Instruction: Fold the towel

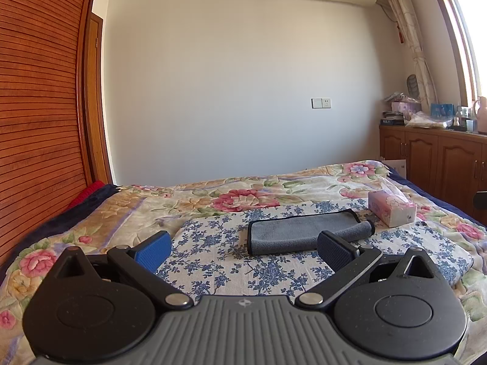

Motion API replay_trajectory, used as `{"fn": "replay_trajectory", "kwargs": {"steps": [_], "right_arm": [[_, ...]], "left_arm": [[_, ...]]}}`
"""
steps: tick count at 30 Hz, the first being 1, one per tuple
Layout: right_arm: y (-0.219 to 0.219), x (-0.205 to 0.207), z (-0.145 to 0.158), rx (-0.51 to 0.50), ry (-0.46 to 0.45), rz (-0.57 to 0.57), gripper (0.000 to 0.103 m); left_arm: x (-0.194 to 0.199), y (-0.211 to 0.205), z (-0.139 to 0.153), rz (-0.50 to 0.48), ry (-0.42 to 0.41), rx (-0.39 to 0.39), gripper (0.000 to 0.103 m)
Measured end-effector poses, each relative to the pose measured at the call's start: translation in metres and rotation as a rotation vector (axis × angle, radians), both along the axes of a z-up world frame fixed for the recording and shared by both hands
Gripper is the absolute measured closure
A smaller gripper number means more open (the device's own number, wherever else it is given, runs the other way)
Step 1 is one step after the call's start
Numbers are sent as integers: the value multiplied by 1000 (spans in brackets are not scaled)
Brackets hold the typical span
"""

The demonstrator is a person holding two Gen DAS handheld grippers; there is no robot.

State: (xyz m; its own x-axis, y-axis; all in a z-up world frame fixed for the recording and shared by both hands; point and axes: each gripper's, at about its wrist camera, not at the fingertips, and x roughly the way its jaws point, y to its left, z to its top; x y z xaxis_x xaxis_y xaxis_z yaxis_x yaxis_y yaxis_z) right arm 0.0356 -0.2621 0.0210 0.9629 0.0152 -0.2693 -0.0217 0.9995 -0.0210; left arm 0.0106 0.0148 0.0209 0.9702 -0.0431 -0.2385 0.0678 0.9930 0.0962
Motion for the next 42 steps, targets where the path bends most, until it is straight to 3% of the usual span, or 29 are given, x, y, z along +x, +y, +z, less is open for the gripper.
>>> {"fn": "replay_trajectory", "kwargs": {"steps": [42], "right_arm": [[-4,0,-2,2,7,-9,0]], "left_arm": [[0,-1,0,0,0,5,0]]}}
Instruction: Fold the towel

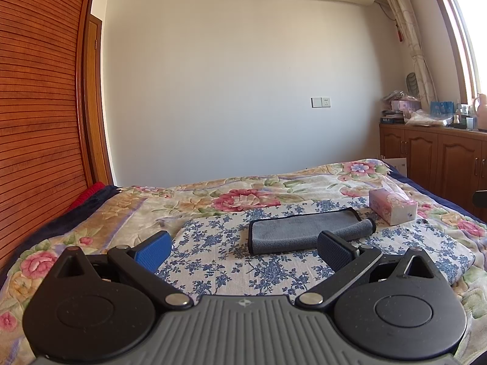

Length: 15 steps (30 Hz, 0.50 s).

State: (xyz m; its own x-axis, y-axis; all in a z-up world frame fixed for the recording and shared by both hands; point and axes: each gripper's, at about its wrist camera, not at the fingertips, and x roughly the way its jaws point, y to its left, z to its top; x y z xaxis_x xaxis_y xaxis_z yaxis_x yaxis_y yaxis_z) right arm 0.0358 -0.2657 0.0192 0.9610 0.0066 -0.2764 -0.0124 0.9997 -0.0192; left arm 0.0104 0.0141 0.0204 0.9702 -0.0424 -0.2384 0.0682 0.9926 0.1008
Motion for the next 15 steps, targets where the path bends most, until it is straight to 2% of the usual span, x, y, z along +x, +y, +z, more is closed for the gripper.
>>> {"fn": "replay_trajectory", "kwargs": {"steps": [15], "right_arm": [[1,1,0,0,0,0,0]], "left_arm": [[0,0,0,0,0,2,0]]}}
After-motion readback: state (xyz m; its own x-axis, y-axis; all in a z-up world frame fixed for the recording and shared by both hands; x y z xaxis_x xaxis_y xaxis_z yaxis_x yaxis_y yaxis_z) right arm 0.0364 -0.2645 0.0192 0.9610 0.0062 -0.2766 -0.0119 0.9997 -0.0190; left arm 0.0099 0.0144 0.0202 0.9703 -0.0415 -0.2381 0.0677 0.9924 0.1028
